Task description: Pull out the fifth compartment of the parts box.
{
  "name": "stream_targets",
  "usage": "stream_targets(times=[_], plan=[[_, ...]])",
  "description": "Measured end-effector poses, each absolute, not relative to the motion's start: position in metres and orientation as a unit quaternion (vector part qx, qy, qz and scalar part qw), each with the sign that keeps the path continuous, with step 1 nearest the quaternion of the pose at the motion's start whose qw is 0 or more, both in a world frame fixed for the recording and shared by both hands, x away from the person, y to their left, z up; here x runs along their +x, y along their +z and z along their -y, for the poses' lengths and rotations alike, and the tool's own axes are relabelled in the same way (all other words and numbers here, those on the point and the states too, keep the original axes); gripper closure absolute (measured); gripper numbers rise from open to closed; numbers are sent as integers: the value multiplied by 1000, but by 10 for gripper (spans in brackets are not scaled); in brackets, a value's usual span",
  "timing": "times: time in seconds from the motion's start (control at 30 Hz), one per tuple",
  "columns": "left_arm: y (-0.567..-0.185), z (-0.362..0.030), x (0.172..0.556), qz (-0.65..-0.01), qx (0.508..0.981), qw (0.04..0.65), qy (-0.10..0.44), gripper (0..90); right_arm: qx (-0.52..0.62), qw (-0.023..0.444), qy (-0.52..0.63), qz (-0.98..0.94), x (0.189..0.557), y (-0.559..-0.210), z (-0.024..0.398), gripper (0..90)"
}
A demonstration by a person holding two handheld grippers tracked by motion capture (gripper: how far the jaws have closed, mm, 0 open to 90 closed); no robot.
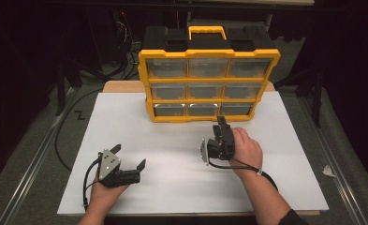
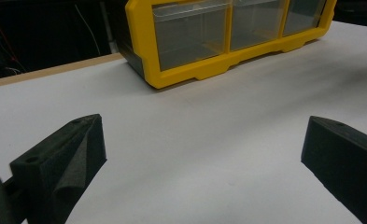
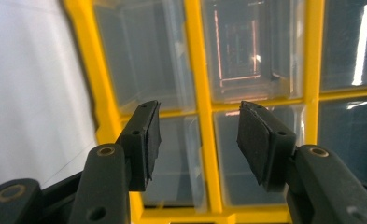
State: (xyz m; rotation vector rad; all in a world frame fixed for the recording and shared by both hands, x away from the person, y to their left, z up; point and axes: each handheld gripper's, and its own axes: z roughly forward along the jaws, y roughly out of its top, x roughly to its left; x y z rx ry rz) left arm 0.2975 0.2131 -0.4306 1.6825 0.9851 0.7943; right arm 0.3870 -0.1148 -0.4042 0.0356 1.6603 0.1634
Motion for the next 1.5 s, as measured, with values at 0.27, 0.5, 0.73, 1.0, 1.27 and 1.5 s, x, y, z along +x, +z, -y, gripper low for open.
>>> stream_targets(times=[0.27,0.5,0.73,1.0,1.27,1.5], plan=[[-430,-213,297,-402,692,499,331,3,24,678,78,-731,402,-389,108,527],[-430,-213,297,-400,691,501,333,3,37,679,80,-728,412,-380,105,542],[-431,-213,299,-398,691,502,336,3,24,691,79,-718,422,-366,100,559],[-432,-212,302,-400,692,501,332,3,26,695,81,-714,432,-354,95,585],[-432,-212,303,-397,694,502,331,3,19,702,73,-708,444,-347,86,610],[-432,-211,301,-395,694,504,330,3,22,702,68,-708,453,-343,83,656]])
